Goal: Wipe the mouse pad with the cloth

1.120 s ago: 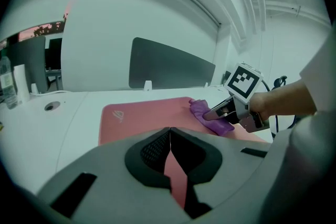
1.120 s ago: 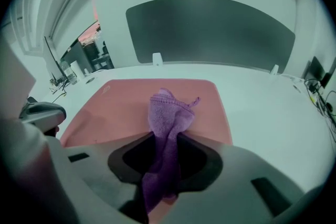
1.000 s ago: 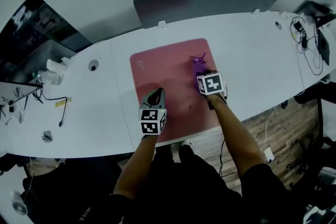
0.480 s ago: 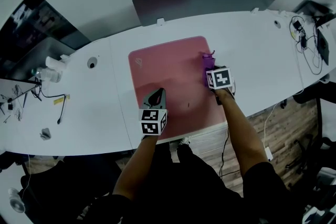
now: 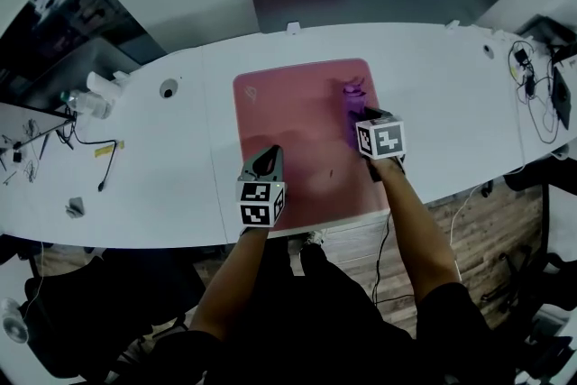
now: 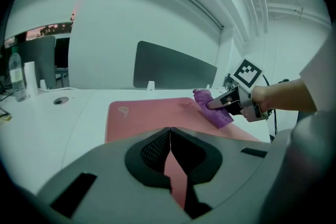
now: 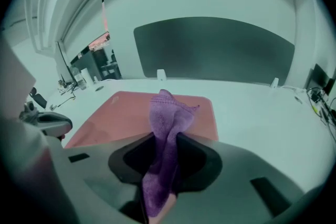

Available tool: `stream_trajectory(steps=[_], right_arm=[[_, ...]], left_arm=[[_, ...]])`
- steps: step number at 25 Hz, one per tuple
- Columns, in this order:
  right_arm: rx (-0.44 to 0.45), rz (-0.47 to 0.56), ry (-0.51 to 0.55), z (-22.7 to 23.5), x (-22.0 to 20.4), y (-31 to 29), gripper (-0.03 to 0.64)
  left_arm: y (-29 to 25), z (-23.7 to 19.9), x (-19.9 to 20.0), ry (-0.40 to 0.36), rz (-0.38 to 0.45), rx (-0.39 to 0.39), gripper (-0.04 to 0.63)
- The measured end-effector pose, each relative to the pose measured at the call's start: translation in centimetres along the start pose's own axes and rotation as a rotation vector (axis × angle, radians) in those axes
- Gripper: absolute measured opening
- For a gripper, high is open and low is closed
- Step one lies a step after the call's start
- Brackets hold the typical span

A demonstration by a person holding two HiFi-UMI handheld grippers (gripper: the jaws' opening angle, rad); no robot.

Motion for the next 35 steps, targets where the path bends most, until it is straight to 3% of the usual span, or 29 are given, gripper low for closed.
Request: stream_trajectory(steps=[7, 19, 23, 26, 35], right_arm=[[0.186, 0.042, -0.004, -7.2, 1.0, -0.1, 0.123], [0.45, 0.004, 0.021, -21.9, 1.2, -2.3, 0.123], [0.464, -0.048, 0.016, -25.1, 0.9, -3.0, 0.124], [0.423, -0.084, 0.041, -26.3, 0.4, -3.8, 0.124], [0.396, -0.083, 0.077, -26.8, 0.2, -4.1, 0.121]], left_arm=[[2.1, -2.1, -0.3, 0.023, 0.028, 0.072, 0.023], [7.5, -7.2, -2.8, 0.093, 0.043, 0.219, 0.023], [8.9, -8.7, -3.6, 0.113, 0.042, 0.261, 0.023], [10.1, -9.5, -3.8, 0.117, 0.042, 0.285, 0.023], [11.2, -9.6, -4.2, 0.125, 0.046, 0.291, 0.023]])
Point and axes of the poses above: the fingertips, and each gripper's own axes: y backward along the fingers, z to its right, x out of its top, the point moved 9 cm from there along y, backward along the fingers, and after that the axes turned 11 degrees about y, right-handed, at the moved point
